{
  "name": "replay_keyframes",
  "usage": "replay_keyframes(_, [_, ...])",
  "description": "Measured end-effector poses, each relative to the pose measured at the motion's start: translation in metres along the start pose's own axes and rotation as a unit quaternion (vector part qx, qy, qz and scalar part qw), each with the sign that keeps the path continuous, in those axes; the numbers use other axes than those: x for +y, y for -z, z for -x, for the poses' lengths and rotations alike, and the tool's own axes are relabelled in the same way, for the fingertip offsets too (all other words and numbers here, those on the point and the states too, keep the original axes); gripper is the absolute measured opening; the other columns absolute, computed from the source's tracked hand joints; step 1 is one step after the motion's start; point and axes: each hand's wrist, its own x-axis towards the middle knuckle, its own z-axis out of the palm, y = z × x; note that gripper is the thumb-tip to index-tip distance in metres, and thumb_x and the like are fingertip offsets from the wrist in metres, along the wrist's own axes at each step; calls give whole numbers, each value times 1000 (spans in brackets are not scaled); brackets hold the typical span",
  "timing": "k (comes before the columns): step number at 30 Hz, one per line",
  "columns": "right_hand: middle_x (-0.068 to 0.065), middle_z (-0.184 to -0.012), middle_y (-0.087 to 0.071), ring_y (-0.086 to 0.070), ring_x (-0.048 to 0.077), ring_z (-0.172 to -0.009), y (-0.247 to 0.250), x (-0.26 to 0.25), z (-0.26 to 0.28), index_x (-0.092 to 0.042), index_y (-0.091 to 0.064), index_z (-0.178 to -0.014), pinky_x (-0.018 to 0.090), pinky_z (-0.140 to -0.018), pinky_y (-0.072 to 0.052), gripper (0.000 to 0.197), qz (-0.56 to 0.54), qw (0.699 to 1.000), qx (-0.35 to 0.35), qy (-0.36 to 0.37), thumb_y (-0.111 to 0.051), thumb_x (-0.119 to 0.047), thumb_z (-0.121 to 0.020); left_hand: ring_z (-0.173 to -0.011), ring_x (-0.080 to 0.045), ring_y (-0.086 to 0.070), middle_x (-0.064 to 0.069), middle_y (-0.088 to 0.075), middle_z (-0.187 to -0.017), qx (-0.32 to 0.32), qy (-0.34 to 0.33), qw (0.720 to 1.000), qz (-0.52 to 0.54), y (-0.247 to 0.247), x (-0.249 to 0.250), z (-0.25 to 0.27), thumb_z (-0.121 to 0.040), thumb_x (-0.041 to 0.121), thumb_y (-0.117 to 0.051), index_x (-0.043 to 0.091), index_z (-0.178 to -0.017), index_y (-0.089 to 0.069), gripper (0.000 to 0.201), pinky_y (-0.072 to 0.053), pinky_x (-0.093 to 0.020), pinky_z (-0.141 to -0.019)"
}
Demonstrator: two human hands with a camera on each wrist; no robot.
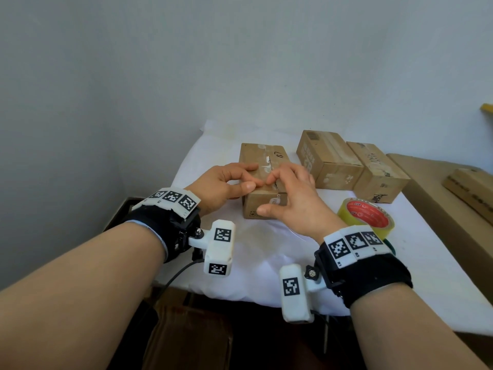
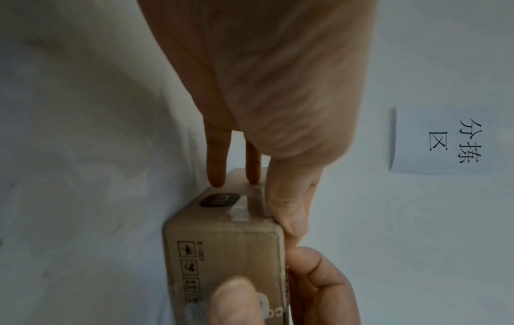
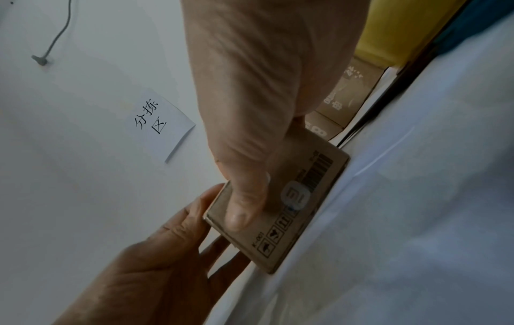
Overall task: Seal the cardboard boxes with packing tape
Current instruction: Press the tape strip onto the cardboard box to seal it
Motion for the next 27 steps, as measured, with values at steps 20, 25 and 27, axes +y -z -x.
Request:
replay_keyframes(20, [-12,-129,-34,-29,13,-124,-6,3,-2,-33,-49,-121,39,-111,-32,42,-24,999,27,-14,-75,-35,-88,-133,8,-44,18,-50,-146,1,-19,1000,9,1,-11,1,-90,11,-69,16,-115,-74,25,-29,-19,-112])
replay_keyframes(25, [-12,-130,-33,-31,17,-129,-2,-2,-1,-36,-45,-130,37,-111,-32,53,-33,999,13,-17,-76,-26,-89,-133,10,-42,18,-51,-145,5,-18,1000,13,-2,-8,0,-92,8,-67,25,-137,-60,48,-33,-7,-104])
replay_keyframes(27, [-12,-133,-32,-30,16,-130,-1,-1,-1,-37,-44,-132,35,-111,-31,56,-28,1000,3,-14,-76,-20,-88,-131,4,-48,15,-57,-141,14,-6,998,54,-3,-10,0,-88,11,-69,29,-138,-57,55,-37,-17,-107])
